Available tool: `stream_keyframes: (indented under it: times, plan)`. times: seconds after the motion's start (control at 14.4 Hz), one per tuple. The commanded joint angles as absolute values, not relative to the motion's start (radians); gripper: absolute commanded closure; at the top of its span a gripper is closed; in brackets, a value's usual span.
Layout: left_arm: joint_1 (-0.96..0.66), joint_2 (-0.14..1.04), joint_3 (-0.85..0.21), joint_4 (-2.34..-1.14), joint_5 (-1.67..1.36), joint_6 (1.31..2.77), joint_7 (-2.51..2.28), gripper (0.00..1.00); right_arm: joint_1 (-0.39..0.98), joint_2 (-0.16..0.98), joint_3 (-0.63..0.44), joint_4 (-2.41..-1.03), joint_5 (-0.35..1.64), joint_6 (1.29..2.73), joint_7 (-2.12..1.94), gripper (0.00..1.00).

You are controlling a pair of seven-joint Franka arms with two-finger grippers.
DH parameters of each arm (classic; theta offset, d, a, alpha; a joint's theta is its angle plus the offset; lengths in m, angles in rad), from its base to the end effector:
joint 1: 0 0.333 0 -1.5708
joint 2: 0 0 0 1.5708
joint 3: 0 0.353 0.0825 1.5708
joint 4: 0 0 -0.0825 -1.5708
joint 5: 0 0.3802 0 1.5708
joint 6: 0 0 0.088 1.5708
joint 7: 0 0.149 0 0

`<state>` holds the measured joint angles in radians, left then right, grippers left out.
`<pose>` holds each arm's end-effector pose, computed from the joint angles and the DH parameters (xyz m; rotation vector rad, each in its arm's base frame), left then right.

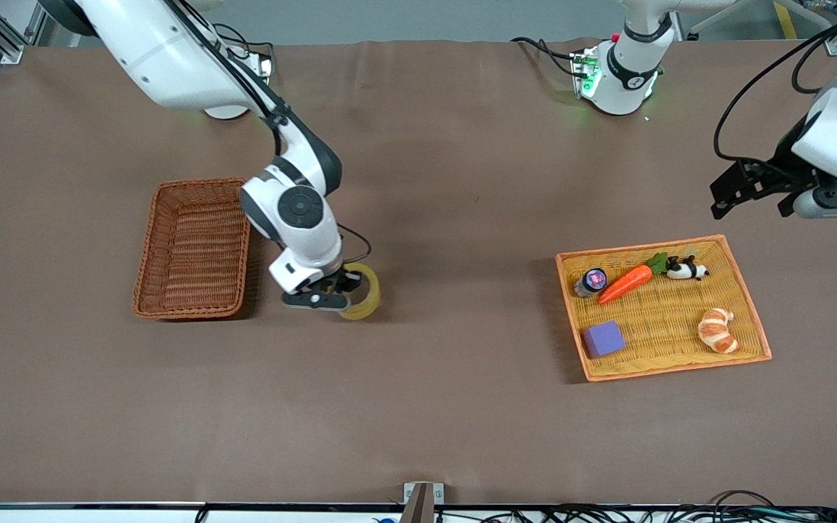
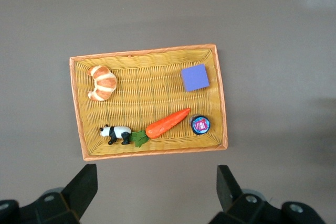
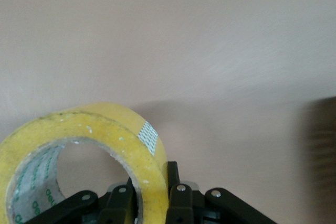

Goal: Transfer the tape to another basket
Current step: 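Carry the tape with the right gripper and lower it into the basket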

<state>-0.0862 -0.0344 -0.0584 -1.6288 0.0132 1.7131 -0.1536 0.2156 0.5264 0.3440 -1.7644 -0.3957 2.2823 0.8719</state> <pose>0.5518 -0.0791 0.6246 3.1333 0.0123 0.1876 0.5974 0.3252 0.2763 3.0556 -0.1574 0.1750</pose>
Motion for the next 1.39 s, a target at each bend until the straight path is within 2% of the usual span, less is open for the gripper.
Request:
stream_keyframes:
  times: [0.0,0.07,0.28,0.49,0.69,0.9,1.11,1.32]
  plan:
    - [-0.1,-0.089,-0.017,-1.686,-0.043,1.703,-0.101,0.0,0.157,0.352,0.358,-1.807,-0.376,2.13,0.783,1.0]
    - [-0.1,-0.103,-0.014,-1.704,-0.046,1.703,-0.095,0.0,0.147,0.309,0.333,-1.812,-0.344,2.09,0.7,1.0]
    - [-0.109,-0.117,0.005,-1.735,-0.048,1.701,-0.057,0.0,0.146,0.203,0.165,-1.851,-0.172,1.988,0.362,1.0]
    - [-0.106,-0.092,0.005,-1.729,-0.037,1.698,-0.06,0.0,0.146,0.111,0.031,-2.01,-0.15,2.032,0.162,1.0]
    - [-0.104,-0.054,0.002,-1.688,-0.015,1.7,-0.06,0.0,0.146,0.025,-0.058,-2.225,-0.15,2.204,0.045,1.0]
    - [-0.104,-0.049,0.0,-1.684,-0.014,1.7,-0.075,0.0,0.146,0.006,-0.117,-2.391,-0.15,2.374,-0.017,0.99]
    - [-0.121,-0.043,-0.037,-1.684,-0.014,1.698,-0.078,0.0,0.141,0.02,-0.135,-2.503,-0.152,2.55,-0.021,0.99]
    - [-0.12,-0.029,-0.043,-1.681,-0.014,1.698,-0.106,0.0,0.132,0.063,-0.167,-2.54,-0.158,2.666,-0.073,0.98]
